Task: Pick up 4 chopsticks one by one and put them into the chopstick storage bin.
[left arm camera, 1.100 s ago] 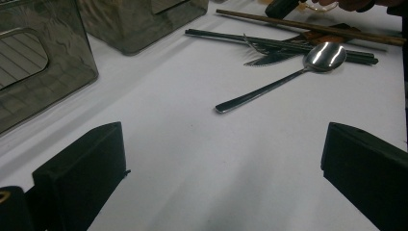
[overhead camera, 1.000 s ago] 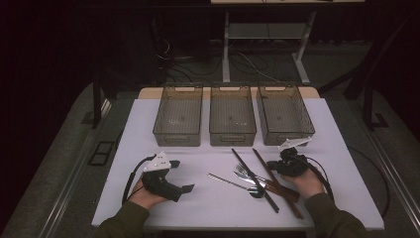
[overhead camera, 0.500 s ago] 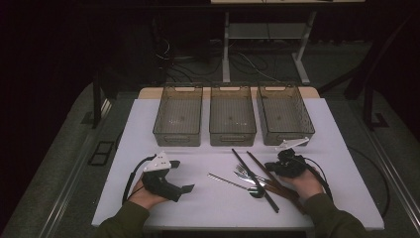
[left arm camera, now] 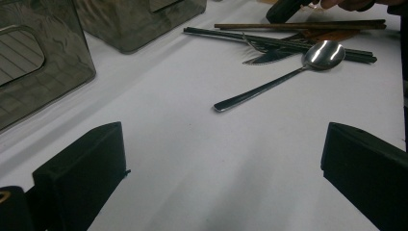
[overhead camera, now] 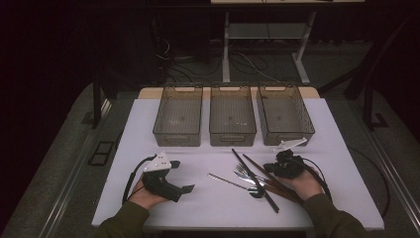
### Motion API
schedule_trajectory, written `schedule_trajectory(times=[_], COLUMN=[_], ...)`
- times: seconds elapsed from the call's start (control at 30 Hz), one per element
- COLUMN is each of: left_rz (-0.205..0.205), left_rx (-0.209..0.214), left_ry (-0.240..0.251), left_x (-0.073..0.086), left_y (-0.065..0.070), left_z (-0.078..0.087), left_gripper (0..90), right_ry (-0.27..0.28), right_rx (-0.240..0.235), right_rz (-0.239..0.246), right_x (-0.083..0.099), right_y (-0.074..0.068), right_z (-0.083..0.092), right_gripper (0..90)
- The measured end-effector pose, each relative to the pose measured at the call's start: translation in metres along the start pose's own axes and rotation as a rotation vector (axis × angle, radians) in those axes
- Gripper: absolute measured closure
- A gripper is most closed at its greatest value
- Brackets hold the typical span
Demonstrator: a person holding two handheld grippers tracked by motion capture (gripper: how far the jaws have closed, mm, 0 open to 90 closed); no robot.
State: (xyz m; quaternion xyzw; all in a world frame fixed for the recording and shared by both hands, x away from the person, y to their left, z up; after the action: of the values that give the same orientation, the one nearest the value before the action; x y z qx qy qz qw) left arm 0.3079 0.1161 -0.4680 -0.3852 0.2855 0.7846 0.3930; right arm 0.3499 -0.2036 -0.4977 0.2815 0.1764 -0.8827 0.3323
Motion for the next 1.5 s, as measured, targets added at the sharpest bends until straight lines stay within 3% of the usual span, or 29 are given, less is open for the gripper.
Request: schedule_trajectory(times=[0.57,0.87,1.17,1.3,1.5], left_rz=[0.000,-0.001,-0.003,-0.005,-0.005], left_rx=[0.001,0.002,0.003,0.004,0.005], left_ry=[0.001,0.002,-0.002,-0.002,-0.001], left_x=[0.000,0.000,0.000,0.000,0.000], left_y=[0.000,0.000,0.001,0.001,0.001], left_z=[0.000,0.001,0.001,0.000,0.000], left_gripper=[0.8,0.8,0.8,0.8,0.8], right_ry=[0.053,0.095,0.085,0.049,0.026], right_rx=[0.009,-0.022,-0.023,-0.040,-0.048], right_rz=[-0.027,-0.027,-0.015,-0.020,-0.011], right_x=[-0.003,0.004,0.032,0.044,0.043], right_y=[0.009,0.006,0.003,0.000,-0.002], right_z=[0.015,0.046,0.069,0.066,0.058], right_gripper=[86.9,74.5,71.0,72.5,74.1])
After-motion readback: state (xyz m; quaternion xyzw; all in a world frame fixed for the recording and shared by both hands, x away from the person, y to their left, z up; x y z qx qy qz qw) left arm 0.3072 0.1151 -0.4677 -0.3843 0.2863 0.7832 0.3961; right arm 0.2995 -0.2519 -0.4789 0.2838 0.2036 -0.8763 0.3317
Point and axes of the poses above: each handheld gripper's, and its own axes: z roughly backward along the jaws, x roughly out of its underside, y roughly to its right, the point moved 7 cm from there along -z, roughly forward along the jaws, and after that the axes turned 1 degree about z, right-handed, at the moved point
